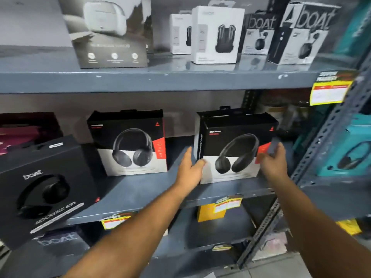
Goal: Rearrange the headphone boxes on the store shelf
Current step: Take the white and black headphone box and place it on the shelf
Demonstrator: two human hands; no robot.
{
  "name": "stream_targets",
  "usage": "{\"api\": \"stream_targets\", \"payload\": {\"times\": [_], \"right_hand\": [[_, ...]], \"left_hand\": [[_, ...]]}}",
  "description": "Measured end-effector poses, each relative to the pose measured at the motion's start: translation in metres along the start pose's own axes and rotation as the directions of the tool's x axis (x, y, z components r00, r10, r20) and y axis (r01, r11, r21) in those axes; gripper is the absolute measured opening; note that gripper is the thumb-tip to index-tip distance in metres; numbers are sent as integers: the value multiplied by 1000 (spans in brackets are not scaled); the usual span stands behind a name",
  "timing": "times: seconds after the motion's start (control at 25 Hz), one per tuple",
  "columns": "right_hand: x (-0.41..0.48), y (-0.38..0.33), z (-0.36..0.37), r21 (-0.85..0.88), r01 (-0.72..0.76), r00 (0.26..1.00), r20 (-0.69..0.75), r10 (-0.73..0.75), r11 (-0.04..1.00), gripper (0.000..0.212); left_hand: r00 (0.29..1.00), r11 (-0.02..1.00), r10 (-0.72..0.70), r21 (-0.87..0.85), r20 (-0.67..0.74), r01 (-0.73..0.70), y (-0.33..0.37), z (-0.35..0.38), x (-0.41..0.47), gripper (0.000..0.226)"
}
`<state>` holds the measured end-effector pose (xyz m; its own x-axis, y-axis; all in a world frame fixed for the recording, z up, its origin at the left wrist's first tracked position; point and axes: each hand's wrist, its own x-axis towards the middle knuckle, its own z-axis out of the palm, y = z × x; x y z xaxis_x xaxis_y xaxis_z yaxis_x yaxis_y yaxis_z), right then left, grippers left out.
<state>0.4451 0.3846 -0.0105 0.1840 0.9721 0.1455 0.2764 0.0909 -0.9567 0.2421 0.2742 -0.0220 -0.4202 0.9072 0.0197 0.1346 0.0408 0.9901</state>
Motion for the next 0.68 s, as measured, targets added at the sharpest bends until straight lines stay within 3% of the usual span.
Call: {"api": "stream_targets", "payload": {"times": [0.16,0.36,0.44,0.52,0.68], "right_hand": [[13,14,-7,-64,110,970,223,-93,992,39],[-29,20,-19,68,112,970,208,-124,991,31],[-48,25,-13,117,130,965,212,-152,985,40],[-63,20,-8,168,147,957,224,-183,975,43],[-91,-6,12,248,167,920,308,-241,954,43]], "left_hand": [[995,998,-59,19,78,58,-5,14,20,66],[997,995,73,71,-32,-71,-14,-12,-26,53],[982,985,172,43,-84,-169,-20,-31,-49,49],[973,982,172,-52,-155,-182,-20,-51,-68,46],[985,942,9,-328,-173,-66,-14,-96,-88,54]]}}
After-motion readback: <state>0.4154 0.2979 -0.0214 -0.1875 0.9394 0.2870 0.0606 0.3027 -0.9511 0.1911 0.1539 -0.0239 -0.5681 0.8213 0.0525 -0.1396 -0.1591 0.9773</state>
